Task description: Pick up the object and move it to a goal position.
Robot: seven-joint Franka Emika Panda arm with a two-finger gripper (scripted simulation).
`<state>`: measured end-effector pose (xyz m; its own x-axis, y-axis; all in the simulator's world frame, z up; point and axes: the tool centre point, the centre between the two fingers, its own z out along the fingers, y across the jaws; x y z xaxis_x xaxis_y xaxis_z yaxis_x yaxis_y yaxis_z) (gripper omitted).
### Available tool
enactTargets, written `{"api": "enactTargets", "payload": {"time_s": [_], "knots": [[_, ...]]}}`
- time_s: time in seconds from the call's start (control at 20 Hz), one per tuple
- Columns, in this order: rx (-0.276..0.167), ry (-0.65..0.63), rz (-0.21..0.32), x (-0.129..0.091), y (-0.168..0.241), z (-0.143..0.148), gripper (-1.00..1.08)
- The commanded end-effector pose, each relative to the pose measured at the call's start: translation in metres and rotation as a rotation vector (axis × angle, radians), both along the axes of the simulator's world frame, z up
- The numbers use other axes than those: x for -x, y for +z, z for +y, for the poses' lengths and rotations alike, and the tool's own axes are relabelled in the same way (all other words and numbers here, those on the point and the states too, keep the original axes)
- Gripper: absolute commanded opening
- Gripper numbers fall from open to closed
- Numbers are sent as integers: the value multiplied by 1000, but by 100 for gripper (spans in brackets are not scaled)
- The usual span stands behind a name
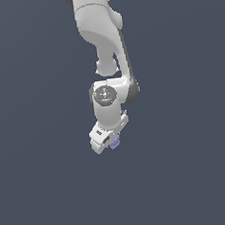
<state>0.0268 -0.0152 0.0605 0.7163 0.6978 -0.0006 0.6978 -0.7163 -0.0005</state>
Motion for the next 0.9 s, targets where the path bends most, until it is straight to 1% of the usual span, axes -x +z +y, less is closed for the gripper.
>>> {"api": "enactTargets", "payload": {"time_s": [0.0,0.35,0.85], "knots": [[0,-1,-1,3,12,-7,-100],[0,-1,-1,19,63,-37,-100],[-1,1,-1,51,168,-98,-100]]}}
